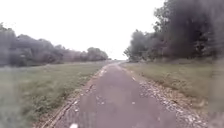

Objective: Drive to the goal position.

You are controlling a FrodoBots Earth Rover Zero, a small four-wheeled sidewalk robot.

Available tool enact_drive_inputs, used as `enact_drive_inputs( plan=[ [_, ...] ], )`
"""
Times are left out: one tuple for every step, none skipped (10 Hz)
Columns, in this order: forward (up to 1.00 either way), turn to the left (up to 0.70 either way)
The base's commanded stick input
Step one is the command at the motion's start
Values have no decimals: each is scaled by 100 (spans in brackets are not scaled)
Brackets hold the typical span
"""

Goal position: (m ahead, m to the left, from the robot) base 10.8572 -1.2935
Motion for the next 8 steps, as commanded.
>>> enact_drive_inputs(
  plan=[
    [70,0],
    [70,0],
    [70,0],
    [70,0],
    [70,0],
    [70,0],
    [70,0],
    [70,0]
  ],
)
